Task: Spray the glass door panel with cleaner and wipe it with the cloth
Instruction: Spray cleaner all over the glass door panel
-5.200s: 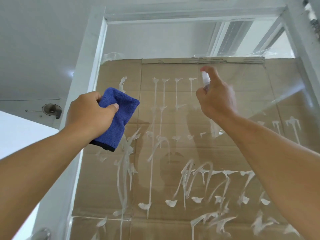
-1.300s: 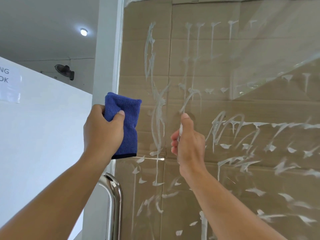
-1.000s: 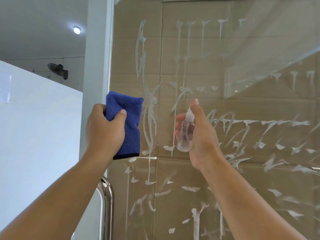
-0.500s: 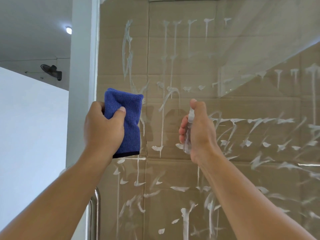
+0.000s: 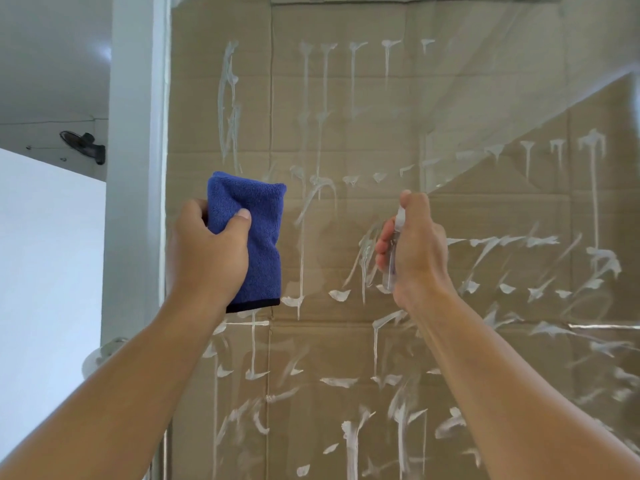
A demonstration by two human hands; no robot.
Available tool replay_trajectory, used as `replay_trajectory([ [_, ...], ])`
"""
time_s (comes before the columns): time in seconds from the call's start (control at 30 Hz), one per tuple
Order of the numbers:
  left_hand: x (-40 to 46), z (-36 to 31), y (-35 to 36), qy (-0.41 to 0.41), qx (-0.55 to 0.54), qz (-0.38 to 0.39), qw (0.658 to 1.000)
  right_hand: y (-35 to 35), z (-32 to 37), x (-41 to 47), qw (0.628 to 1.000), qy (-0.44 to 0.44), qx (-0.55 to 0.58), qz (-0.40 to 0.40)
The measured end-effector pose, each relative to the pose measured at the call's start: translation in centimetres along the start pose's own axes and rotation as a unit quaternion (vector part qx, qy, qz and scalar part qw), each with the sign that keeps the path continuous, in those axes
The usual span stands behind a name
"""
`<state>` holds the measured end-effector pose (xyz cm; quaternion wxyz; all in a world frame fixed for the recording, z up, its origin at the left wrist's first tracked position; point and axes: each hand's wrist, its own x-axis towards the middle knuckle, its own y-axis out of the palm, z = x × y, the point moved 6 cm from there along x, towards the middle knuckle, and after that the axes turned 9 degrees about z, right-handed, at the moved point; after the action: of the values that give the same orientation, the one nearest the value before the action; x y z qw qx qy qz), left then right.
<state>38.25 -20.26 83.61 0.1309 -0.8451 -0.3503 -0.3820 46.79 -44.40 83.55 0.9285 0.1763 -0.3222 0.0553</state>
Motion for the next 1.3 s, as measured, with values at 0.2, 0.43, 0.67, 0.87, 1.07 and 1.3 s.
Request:
replay_trajectory([
  [0.2, -0.1, -0.5, 1.9, -0.001, -0.007, 0.009, 1.0, -2.3, 1.1, 0.9, 0.999, -0.02, -0.006, -0.025],
  [0.43, -0.6, -1.7, 4.4, 0.002, -0.016, 0.025, 1.0, -5.3, 3.6, 2.4, 0.997, -0.049, -0.013, -0.054],
  [0.67, -1.0, -3.2, 6.7, 0.011, -0.021, 0.038, 0.999, -8.8, 5.4, 3.3, 0.996, -0.045, 0.008, -0.081],
  [0.87, -1.6, -4.4, 9.1, 0.02, -0.03, 0.051, 0.998, -12.2, 6.5, 3.6, 0.994, -0.036, -0.001, -0.101],
  [1.07, -2.4, -5.3, 11.9, 0.016, -0.049, 0.064, 0.997, -15.1, 7.5, 4.0, 0.993, -0.044, -0.016, -0.112],
  [1.3, -3.1, -6.0, 14.9, 0.014, -0.069, 0.085, 0.994, -18.0, 8.6, 4.7, 0.993, -0.045, -0.037, -0.104],
])
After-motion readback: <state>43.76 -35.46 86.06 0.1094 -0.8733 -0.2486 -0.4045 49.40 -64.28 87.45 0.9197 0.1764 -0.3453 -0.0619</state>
